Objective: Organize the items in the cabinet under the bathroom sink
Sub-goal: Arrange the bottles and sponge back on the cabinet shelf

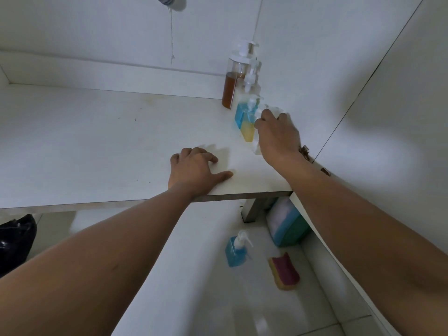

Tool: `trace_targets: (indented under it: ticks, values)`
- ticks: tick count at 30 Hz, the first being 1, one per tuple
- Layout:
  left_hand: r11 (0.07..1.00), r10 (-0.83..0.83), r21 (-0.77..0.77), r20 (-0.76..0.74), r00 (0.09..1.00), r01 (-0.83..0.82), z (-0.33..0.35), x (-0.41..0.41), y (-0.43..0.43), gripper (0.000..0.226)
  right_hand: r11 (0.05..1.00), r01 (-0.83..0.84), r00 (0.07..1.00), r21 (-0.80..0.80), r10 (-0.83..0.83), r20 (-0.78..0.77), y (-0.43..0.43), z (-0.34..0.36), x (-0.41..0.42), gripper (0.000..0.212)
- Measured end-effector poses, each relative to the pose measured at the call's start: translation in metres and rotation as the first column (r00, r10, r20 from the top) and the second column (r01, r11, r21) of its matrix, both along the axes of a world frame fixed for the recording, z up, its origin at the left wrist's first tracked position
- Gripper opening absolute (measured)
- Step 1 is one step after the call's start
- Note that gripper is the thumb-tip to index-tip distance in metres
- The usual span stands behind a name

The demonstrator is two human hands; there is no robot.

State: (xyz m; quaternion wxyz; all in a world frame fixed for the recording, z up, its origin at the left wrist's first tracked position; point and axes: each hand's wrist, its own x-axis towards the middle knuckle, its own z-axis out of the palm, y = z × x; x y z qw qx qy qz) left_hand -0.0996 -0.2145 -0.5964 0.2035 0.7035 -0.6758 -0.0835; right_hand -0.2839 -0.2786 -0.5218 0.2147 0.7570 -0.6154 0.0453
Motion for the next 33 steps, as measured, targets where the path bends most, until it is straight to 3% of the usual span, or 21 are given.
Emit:
trace_targets:
  ticks: [5, 17, 25, 29, 33]
  values:
    - [1.0, 0.005, -0.003, 0.011, 1.0, -0.005, 0.0, 0.001, -0.001, 0.069, 1.0, 0.012, 1.0, 0.0, -0.012, -0.016, -0.005, -0.009, -0.003, 0.07]
    - [1.0, 0.003, 0.007, 0.015, 1.0, -0.003, 0.0, -0.001, 0.002, 0.066, 0.997, 0.009, 0.999, -0.078, -0.013, -0.051, -0.02, -0.014, 0.005, 0.051]
    - [0.997, 0.007, 0.074, 0.066, 0.998, -0.012, 0.011, -0.004, 0.004, 0.069, 1.0, -0.009, 0.999, 0.022, 0.01, -0.039, 0.0, -0.009, 0.009, 0.071]
    - [0.989, -0.04, 0.145, 0.113, 0.993, 0.024, 0.017, -0.005, 0.005, 0.068, 0.992, -0.126, 0.992, 0.018, 0.126, 0.004, 0.018, -0.006, 0.004, 0.042]
    - [0.981, -0.096, 0.183, 0.179, 0.979, 0.062, 0.019, -0.005, 0.018, 0.061, 0.949, -0.138, 0.989, 0.282, 0.147, -0.009, 0.041, -0.003, 0.001, 0.012]
